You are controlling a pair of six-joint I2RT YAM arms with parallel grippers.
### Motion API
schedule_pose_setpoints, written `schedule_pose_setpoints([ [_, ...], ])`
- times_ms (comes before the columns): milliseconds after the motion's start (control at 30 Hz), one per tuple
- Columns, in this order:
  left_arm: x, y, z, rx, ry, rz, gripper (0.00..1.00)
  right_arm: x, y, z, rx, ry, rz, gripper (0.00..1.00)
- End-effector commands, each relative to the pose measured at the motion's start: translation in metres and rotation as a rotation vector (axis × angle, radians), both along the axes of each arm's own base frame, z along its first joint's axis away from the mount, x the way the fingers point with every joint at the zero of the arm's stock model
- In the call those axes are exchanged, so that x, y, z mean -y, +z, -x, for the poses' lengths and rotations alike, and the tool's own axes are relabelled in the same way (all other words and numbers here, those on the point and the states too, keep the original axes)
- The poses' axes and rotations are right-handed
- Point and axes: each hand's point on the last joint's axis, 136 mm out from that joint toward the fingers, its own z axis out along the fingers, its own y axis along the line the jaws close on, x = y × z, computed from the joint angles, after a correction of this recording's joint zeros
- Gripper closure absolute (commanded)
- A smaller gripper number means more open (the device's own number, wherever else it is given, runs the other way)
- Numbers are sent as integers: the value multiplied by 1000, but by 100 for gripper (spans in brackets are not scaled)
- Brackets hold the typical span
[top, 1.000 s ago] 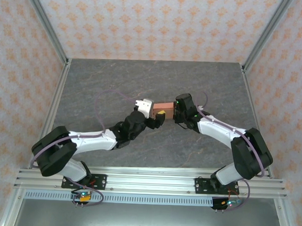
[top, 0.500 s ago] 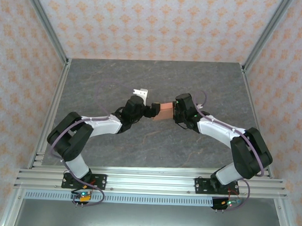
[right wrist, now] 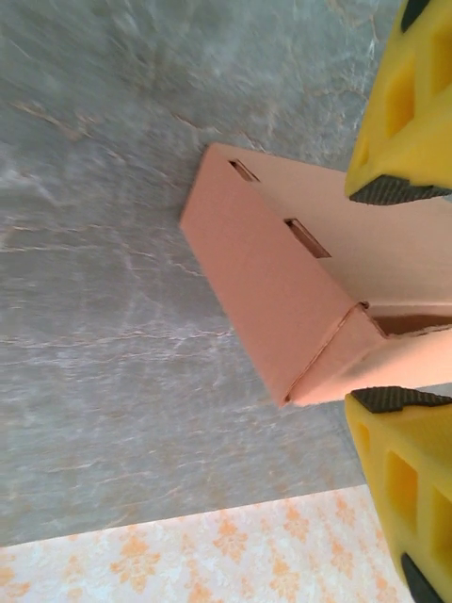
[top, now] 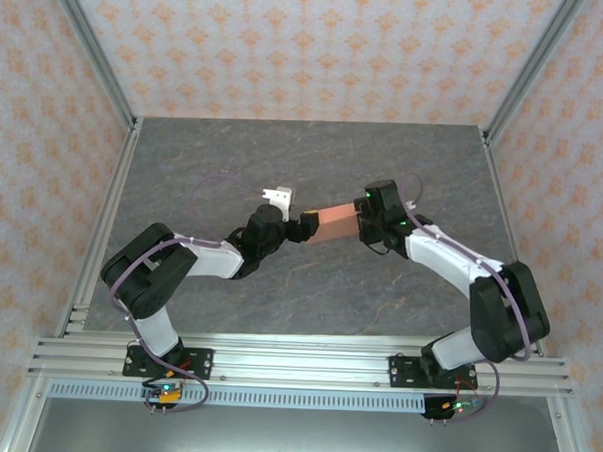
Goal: Fold the paper box
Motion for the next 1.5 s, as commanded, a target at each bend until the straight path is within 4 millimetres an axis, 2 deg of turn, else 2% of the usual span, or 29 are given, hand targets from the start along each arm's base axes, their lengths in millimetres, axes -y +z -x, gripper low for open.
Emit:
schedule_pose_setpoints([
  [0, -17, -52, 13, -118, 11, -173, 19, 13, 29, 4, 65, 37, 64, 43],
  [67, -20, -52, 12, -116, 22, -186, 19, 11, 26, 1, 71, 74, 99, 41],
  [133, -20, -56, 13, -129, 22, -191, 19, 9, 8, 1, 31, 102, 110, 39],
  [267, -19, -57, 13, -128, 16, -192, 19, -1, -40, 4, -57, 136, 87, 40],
  [367, -19, -60, 13, -136, 20, -191, 19, 1, -58, 12, -123, 127, 90, 40],
  [467, -18, -58, 12, -129, 11, -191, 19, 7, -47, 12, -106, 122, 118, 39],
  [667, -6, -59, 13, -103, -52, -191, 21, 20, 8, -3, -5, 132, 189, 32],
  [767, 4, -58, 24, -28, -158, -274, 22, 29, 29, -8, 31, 103, 190, 28],
  [867, 11, -60, 33, 6, -227, -326, 25, 41, 32, -3, -14, 56, 148, 21],
  [1067, 21, -59, 48, 83, -290, -433, 25, 38, 18, 9, -84, 27, 20, 15],
  [1200, 22, -41, 53, 144, -296, -452, 12, 50, 14, 11, -94, 14, 61, 14],
  [1267, 18, -30, 53, 172, -271, -461, 1, 59, 14, 8, -70, 2, 74, 14],
  [1300, 15, -21, 52, 185, -251, -459, 0, 65, 16, 5, -41, 2, 87, 14],
  [1367, 10, 2, 49, 216, -210, -442, 0, 74, 26, -2, 53, 33, 143, 14],
  [1467, 3, 45, 47, 282, -171, -454, 0, 93, 57, -10, 244, 117, 385, 11],
])
